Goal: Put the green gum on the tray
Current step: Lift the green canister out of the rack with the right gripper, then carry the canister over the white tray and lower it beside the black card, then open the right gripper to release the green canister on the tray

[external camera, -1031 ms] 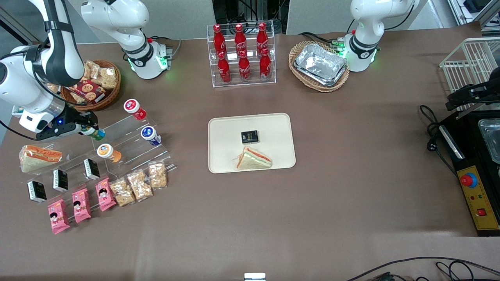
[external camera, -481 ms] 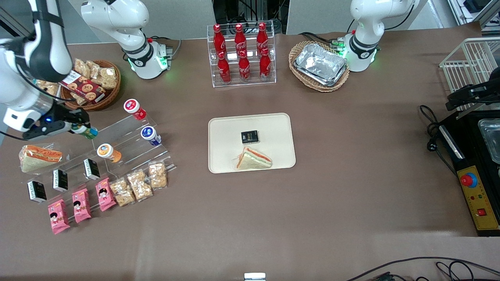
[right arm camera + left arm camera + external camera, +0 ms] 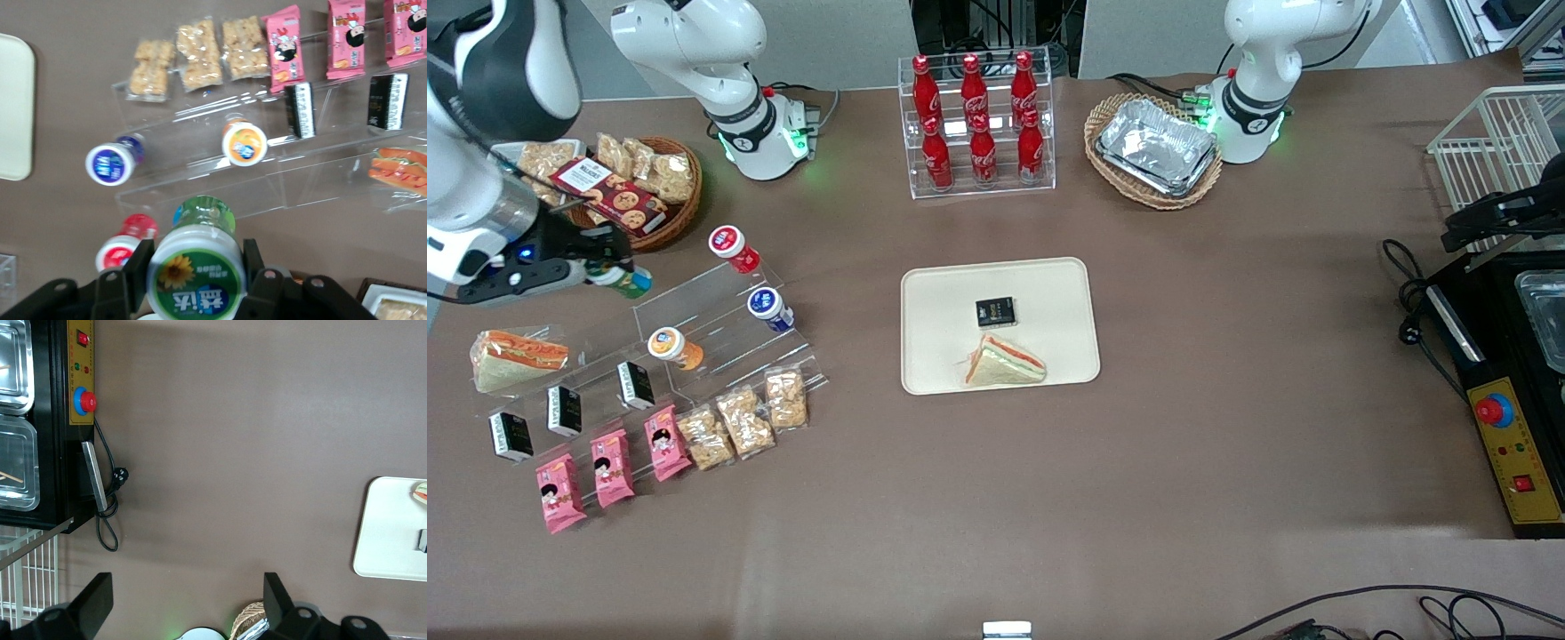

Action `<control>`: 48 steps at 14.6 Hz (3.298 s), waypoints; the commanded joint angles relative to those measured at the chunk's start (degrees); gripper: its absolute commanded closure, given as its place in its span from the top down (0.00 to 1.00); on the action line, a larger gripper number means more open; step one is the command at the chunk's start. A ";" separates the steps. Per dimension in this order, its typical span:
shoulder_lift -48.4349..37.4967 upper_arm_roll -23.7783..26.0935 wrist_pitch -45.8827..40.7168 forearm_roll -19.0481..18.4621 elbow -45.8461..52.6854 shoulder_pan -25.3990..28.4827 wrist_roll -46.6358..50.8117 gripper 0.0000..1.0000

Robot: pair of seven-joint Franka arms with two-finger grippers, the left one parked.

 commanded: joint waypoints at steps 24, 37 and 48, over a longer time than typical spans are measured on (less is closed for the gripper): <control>33.92 27.48 30.23 -0.34 4.02 12.47 61.64 0.17; 37.18 27.39 37.09 -7.99 -0.91 16.34 67.00 0.25; 30.35 26.43 31.67 -8.00 -0.20 10.21 61.24 0.99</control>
